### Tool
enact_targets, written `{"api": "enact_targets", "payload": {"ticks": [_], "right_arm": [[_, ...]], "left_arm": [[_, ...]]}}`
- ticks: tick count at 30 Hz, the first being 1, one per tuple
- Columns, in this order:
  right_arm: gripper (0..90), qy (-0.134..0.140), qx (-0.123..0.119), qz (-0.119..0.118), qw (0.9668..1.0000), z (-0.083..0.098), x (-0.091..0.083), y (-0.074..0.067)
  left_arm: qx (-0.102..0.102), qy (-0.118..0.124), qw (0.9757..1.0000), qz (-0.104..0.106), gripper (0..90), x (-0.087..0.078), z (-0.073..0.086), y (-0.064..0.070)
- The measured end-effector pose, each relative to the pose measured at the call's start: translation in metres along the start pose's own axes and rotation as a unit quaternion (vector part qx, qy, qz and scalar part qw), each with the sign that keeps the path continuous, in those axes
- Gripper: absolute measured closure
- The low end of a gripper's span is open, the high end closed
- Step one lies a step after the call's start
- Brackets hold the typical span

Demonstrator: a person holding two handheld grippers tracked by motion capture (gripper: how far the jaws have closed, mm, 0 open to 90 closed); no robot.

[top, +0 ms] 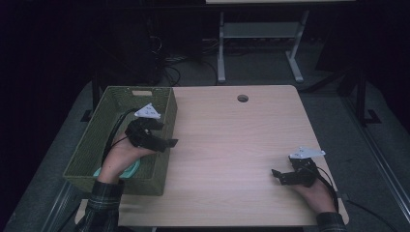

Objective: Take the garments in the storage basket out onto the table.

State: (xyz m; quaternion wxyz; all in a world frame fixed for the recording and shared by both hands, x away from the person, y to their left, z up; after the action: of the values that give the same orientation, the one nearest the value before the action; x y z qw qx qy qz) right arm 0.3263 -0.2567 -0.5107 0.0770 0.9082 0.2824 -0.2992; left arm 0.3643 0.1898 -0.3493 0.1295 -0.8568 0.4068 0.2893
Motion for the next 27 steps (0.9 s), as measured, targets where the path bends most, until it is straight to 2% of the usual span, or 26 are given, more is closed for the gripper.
{"api": "enact_targets", "payload": {"ticks": [13, 27], "right_arm": [[9.8, 0.000, 0.000, 0.000, 1.0000, 0.000, 0.000, 0.000], [9.8, 0.000, 0.000, 0.000, 1.0000, 0.000, 0.000, 0.000]], "left_arm": [[-0.014, -0.014, 0.9995, -0.026, 23.0, -0.010, 0.012, -0.014], [-0.030, -0.033, 0.9973, -0.058, 25.9, -0.024, 0.027, -0.034]]}}
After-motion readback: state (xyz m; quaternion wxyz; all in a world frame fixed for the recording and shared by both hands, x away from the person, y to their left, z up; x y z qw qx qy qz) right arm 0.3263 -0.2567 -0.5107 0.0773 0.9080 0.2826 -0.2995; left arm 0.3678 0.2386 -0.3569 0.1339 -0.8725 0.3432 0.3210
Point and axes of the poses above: each handheld gripper's, and its own axes: x roughly forward along the jaws, z roughly out of its underside, y roughly to its right, the point moved 4 cm from there along x, roughly forward along the jaws, and after that the axes turned 8 degrees about y, right-handed, at the moved point
